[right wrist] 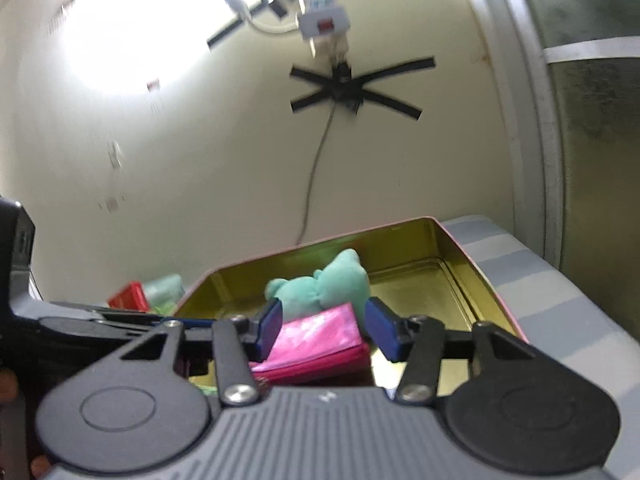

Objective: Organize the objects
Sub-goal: 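Carry the pink pouch into the tin beside the plush and release, then reach the right tool to the red cigarette pack and grasp it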

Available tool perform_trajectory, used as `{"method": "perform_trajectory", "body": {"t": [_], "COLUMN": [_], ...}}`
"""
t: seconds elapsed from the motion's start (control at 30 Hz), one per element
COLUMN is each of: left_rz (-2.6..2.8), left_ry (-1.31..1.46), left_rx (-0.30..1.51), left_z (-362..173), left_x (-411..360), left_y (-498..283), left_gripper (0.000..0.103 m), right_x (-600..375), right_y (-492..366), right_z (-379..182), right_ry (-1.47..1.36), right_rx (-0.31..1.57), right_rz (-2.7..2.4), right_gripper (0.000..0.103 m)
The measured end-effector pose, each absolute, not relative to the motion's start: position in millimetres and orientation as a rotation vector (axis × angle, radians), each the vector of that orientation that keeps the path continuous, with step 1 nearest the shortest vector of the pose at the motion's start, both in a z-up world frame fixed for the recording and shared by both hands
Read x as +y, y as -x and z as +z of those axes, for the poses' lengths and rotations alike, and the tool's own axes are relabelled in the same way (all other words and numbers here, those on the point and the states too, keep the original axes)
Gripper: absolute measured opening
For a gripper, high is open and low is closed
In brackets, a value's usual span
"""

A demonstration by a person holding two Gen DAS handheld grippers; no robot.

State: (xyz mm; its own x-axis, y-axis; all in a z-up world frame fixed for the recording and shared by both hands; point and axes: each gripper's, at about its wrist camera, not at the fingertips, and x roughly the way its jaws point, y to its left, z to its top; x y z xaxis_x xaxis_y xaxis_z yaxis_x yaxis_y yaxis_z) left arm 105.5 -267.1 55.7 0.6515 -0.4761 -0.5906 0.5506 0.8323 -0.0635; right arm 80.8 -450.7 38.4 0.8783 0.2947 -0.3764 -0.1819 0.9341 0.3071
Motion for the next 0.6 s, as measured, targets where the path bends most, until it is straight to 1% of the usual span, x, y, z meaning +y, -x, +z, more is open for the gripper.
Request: {"method": "perform_trajectory", "body": {"t": [0.17, 0.27, 0.6], "left_rz": [-0.559, -0.536, -0.475], "left_ry": [-0.167, -0.183, -0.194], "left_rx": [0.575, 0.548, 0.501], "left_z": [67.0, 71.3, 79.7], "left_x": [-254.1, -243.1, -209.4], "left_y": [-78.0, -62.9, -34.7], "left_gripper": [0.049, 0.052, 0.053], "right_x": [-445.1, -440.3, -411.2], "right_y": [-41.7, -27.0, 5.6], "right_z": [36.3, 38.9, 56.8], "right_ry": [-0.333, -0.335, -0.308], "right_rx": [0.392, 0.371, 0.352], "right_rz": [0.235, 0.227, 0.242], "right_gripper": [0.049, 0.051, 0.052]}}
